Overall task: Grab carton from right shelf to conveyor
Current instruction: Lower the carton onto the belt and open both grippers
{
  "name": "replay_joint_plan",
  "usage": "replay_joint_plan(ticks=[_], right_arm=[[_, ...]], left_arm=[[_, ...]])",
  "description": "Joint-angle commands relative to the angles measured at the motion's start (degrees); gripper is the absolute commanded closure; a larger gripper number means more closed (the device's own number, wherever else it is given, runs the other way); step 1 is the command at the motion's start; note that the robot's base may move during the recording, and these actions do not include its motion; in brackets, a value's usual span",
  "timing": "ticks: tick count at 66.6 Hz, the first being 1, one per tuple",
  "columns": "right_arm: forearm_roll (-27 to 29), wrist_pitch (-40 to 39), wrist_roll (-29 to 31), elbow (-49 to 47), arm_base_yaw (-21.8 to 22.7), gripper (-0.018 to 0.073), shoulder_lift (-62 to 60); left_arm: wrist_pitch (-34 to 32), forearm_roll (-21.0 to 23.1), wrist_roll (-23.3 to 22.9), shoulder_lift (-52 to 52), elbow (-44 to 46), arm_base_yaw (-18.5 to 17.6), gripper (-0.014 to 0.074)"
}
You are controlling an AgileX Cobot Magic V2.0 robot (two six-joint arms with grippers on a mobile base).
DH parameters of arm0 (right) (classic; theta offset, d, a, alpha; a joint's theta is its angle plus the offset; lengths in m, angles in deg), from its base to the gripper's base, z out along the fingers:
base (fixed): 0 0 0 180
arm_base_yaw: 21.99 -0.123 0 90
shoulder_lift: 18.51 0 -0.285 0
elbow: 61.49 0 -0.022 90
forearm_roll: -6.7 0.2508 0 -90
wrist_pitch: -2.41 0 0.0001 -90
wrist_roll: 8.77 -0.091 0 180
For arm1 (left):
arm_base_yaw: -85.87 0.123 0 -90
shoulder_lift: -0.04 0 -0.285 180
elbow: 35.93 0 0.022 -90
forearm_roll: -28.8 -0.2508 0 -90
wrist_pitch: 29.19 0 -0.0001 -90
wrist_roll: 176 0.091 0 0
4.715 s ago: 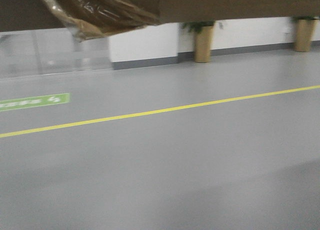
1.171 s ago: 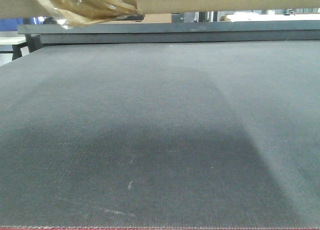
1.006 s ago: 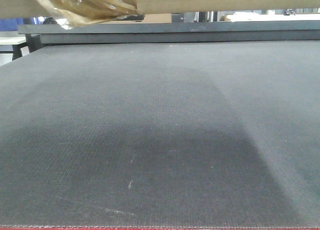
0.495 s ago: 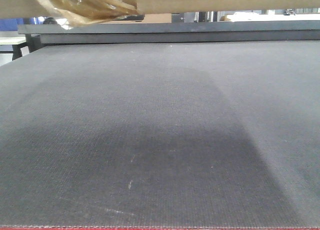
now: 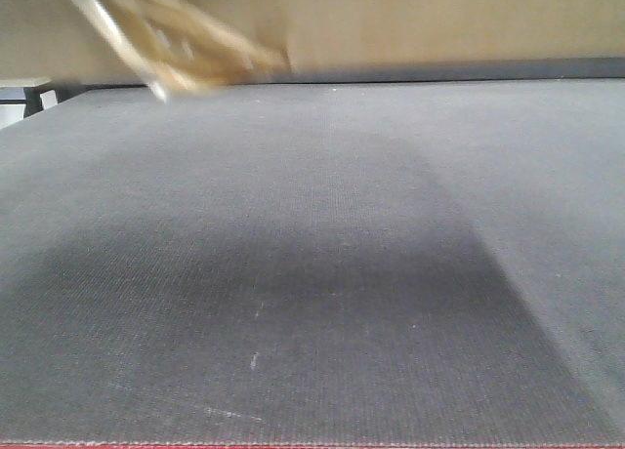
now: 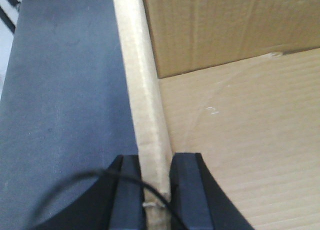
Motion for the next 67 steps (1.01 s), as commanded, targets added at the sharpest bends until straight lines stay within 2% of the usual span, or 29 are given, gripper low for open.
replay_joint_plan(ticks=[1, 19, 35, 41, 45, 48, 59, 64, 67], right_arm=[[0.5, -3.2, 0.5, -0.3, 0.4, 0.0628, 2.7], [0.5, -5.8, 0.5, -0.3, 5.7, 0.0628, 13.7], [0.5, -9.7, 0.5, -0.3, 7.4, 0.0628, 19.5], [0.5, -9.9, 0.5, -0.3, 7.6, 0.0615, 20.6], [0.5, -10.0, 0.5, -0.3, 7.9, 0.0538, 21.2], [0.5, -10.0, 0.5, -0.3, 7.9, 0.0447, 21.3], [0.3, -10.2, 0.5, -0.3, 8.1, -0.0022, 21.2], [0.3, -9.6, 0.5, -0.3, 8.1, -0.0009, 20.6], [0.3, -9.3, 0.5, -0.3, 8.1, -0.0009, 20.1]], left_arm=[[-4.6, 0.1, 0.3, 3.3, 0.4, 0.0, 0.0614], [-11.7, 6.6, 0.3, 11.5, 0.4, 6.3, 0.0614], [-13.0, 6.6, 0.3, 16.7, 0.3, 8.8, 0.0612], [-13.8, 6.3, 0.3, 18.0, 0.2, 9.0, 0.0568], [-14.5, 6.3, 0.3, 18.5, 0.2, 9.0, 0.0500], [-15.0, 6.3, 0.3, 19.0, 0.2, 9.0, 0.0428], [-16.0, 6.2, 0.3, 19.1, 0.3, 9.0, 0.0086], [-15.7, 6.2, 0.3, 18.6, 0.4, 9.0, -0.0010], [-15.3, 6.3, 0.3, 18.0, 0.4, 9.0, -0.0015]])
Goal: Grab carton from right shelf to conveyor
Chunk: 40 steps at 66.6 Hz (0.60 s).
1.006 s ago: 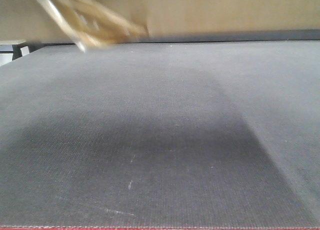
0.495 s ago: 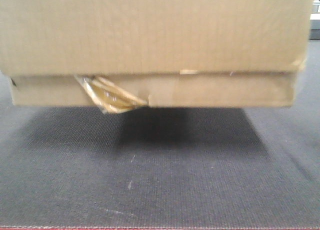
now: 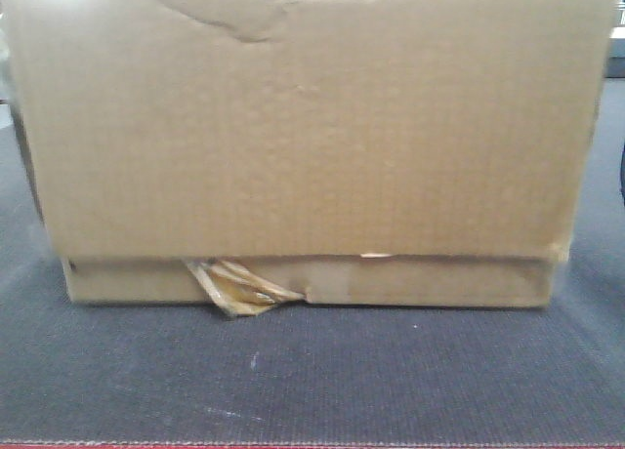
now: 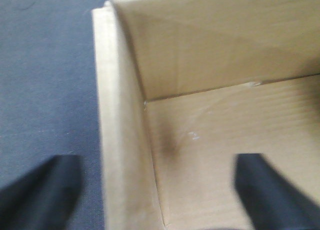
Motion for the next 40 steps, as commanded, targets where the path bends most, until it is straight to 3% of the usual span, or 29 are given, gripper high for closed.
replay_joint_plan(ticks=[1, 13, 22, 30, 36, 40], right_arm=[[-0.4, -0.2, -0.2, -0.3, 0.2, -0.0009, -1.5], [-0.4, 1.8, -0.2, -0.3, 0.2, 0.0008, -6.6], [-0.6, 3.5, -0.2, -0.2, 0.2, 0.0173, -12.8], [-2.4, 3.5, -0.2, 1.8, 0.2, 0.0424, -18.9], [-4.4, 2.9, -0.2, 5.7, 0.2, 0.0580, -23.6], [-4.6, 1.9, -0.3, 9.5, 0.4, 0.0634, -26.4]], left_arm=[[-0.3, 0.1, 0.0, -1.8, 0.4, -0.2, -0.0014], [0.9, 2.6, 2.5, -7.8, 0.4, -0.2, -0.0012], [0.9, 2.6, 5.4, -15.3, -1.6, 0.3, 0.0043], [-1.2, 2.6, 6.3, -22.6, -6.5, 2.8, 0.0213], [-4.8, 3.0, 6.3, -28.5, -13.3, 6.6, 0.0417], [-7.3, 4.1, 6.3, -32.6, -17.4, 9.7, 0.0540]])
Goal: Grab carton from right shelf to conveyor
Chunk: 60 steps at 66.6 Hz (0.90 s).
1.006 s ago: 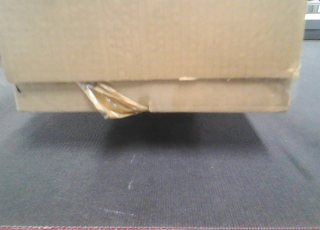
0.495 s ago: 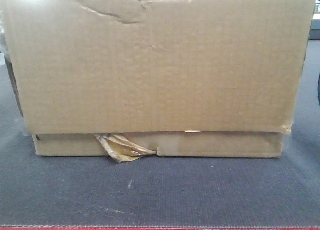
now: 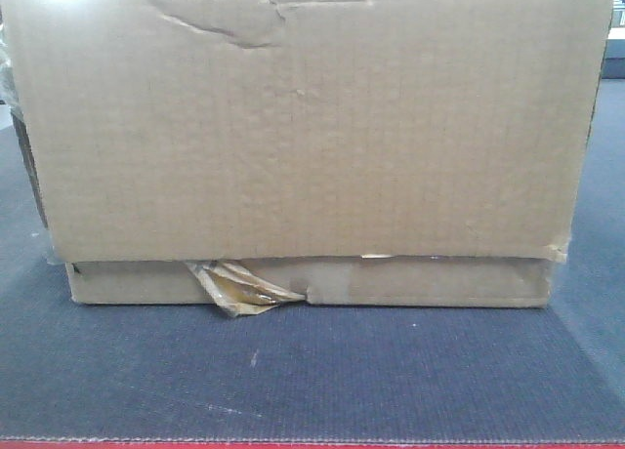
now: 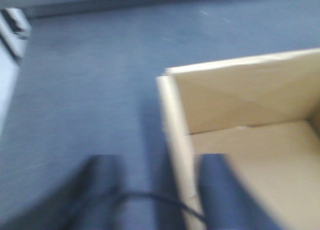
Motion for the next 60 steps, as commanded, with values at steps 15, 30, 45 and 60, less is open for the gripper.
replay_joint_plan(ticks=[15, 30, 45, 60], right_arm=[[-1.8, -9.6, -2.6, 22.2, 6.9, 0.0627, -13.8], [-1.8, -20.5, -2.6, 41.9, 10.3, 0.0627, -24.9], [-1.8, -29.5, -2.6, 58.3, 10.3, 0.0627, -40.2], [-1.8, -33.1, -2.6, 69.5, 10.3, 0.0627, -60.7]], left_arm=[[-11.9, 2.3, 0.4, -18.0, -26.1, 11.4, 0.0592], [-18.9, 3.6, 0.4, -32.6, -46.9, 12.6, 0.0592], [-19.8, 3.8, 0.4, -47.9, -58.4, 12.6, 0.0592], [-19.8, 3.8, 0.4, -61.6, -62.4, 12.6, 0.0592]])
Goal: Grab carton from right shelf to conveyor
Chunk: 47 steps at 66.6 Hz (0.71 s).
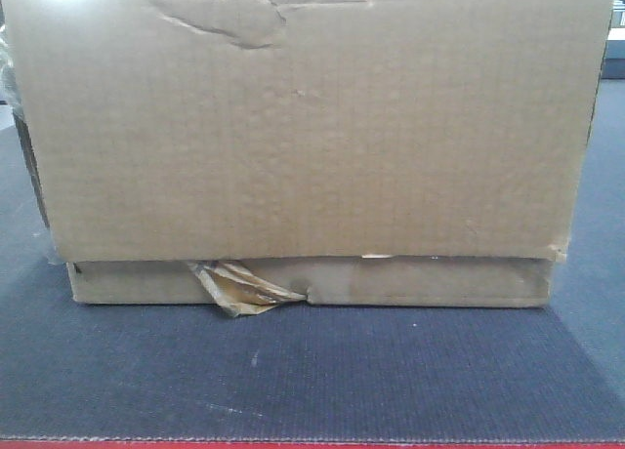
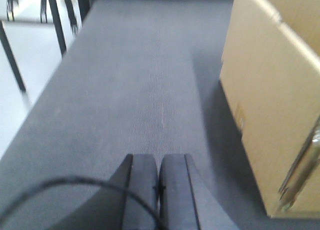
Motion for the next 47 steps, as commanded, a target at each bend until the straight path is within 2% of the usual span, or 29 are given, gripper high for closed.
replay_joint_plan(ticks=[1, 13, 47], right_arm=[[-0.7, -2.8, 0.0, 2.5, 0.2, 0.0627, -7.4], [-0.7, -2.8, 0.0, 4.8, 0.2, 0.0627, -21.5], [-0.7, -4.3, 0.0, 4.6, 0.2, 0.0627, -21.7]], left_arm=[[-1.7, 0.2, 0.0, -4.8, -0.9, 0.2, 0.0592], [-1.7, 0.2, 0.0, -11.8, -1.2, 0.2, 0.0592], [-1.6, 0.2, 0.0, -14.1, -1.2, 0.3, 0.0592]])
